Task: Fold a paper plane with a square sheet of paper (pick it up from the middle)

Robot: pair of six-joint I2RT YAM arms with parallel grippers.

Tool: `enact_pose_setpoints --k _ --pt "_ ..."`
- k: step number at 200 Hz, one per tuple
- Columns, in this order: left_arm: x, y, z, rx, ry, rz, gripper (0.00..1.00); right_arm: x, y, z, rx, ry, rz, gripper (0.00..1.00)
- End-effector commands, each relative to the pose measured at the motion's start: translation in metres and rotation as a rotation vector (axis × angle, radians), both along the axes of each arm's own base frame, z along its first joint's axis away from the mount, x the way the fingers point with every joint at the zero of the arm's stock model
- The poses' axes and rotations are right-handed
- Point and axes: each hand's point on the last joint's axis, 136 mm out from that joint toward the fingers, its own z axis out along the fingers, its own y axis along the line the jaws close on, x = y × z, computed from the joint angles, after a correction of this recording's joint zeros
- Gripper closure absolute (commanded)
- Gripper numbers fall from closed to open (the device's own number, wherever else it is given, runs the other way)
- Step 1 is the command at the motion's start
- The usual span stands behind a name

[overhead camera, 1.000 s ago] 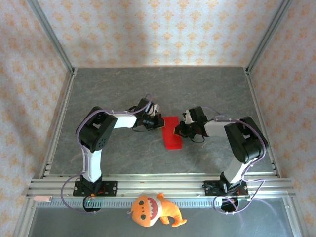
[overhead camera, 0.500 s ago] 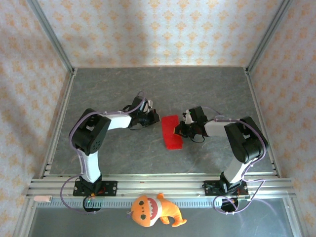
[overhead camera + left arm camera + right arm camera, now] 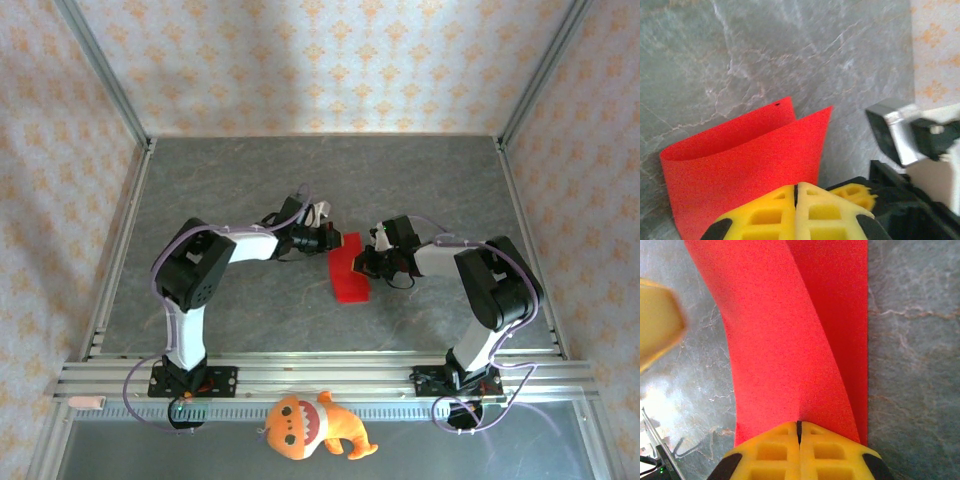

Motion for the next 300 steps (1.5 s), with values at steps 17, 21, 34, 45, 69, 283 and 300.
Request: enact_pose_setpoints --k 17,21,34,45,69,283,300 --pt "0.006 0.007 -0.028 0.073 0.020 -0.011 0.98 -0.035 -0.043 -0.053 -0.208 0.174 -0.068 1.00" --pt "0.006 0.008 -0.031 0.082 0.022 -0.009 0.98 -0.035 -0.043 -0.053 -0.208 0.173 -0.067 1.00" --pt "0.008 0.015 -0.039 0.102 0.029 0.003 0.98 -0.036 -0.043 -0.053 -0.209 0.173 -0.065 1.00" --pt "0.011 0.020 -0.044 0.111 0.030 0.018 0.98 -0.037 -0.043 -0.053 -0.207 0.174 -0.064 1.00" --pt "0.022 0.036 -0.051 0.145 0.035 0.071 0.98 -0.039 -0.044 -0.054 -0.209 0.176 -0.062 1.00" --pt "0.061 0.060 0.001 0.207 0.006 0.234 0.99 -0.032 -0.036 -0.043 -0.141 0.149 -0.106 1.00" --pt "0.042 0.046 0.019 0.161 -0.021 0.183 0.98 -0.025 -0.033 -0.037 -0.120 0.133 -0.121 1.00"
